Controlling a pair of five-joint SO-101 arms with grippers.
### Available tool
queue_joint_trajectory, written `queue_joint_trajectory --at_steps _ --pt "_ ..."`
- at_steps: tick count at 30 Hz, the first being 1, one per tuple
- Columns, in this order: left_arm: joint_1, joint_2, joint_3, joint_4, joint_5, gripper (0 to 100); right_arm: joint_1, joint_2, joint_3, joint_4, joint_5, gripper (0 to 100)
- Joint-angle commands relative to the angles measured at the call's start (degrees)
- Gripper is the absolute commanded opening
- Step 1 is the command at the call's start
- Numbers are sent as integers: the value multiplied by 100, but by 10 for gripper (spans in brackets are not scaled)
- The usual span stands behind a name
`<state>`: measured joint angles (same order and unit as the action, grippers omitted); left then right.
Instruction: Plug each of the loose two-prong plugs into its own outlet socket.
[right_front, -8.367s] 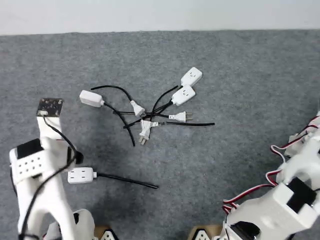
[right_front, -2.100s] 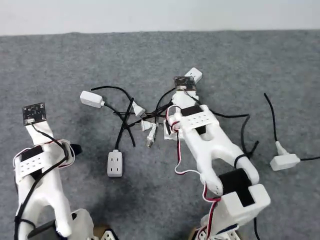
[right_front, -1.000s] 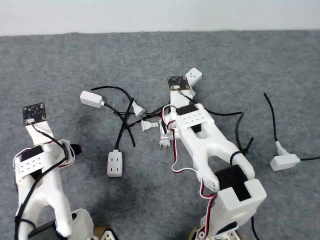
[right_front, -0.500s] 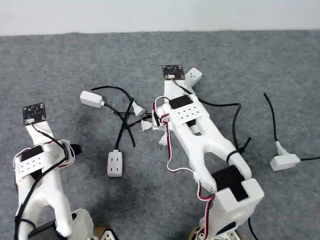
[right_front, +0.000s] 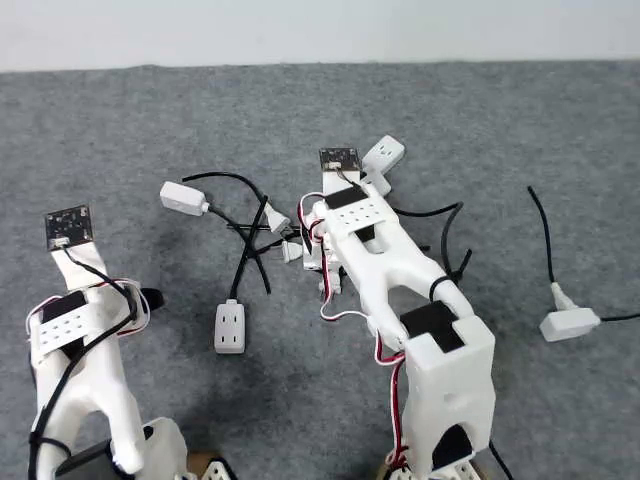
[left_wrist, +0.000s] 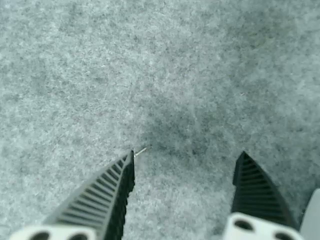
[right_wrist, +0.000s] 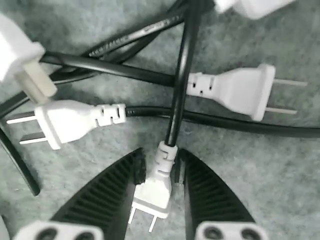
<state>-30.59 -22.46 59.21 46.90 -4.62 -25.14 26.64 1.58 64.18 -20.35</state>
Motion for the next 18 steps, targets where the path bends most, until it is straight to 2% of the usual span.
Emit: queue_joint_trajectory --at_steps 1,8,14,18 --pt "-9 9 -189 -132 -70 302 -13 -13 -290 119 -53 0" --pt "-9 9 -198 -114 -70 302 -75 -576 -299 576 211 8" --pt "123 105 -338 193 -79 302 -426 -2070 -281 1165 1002 8" --pt "211 923 -963 624 -475 301 -716 -3196 -273 1420 1336 8"
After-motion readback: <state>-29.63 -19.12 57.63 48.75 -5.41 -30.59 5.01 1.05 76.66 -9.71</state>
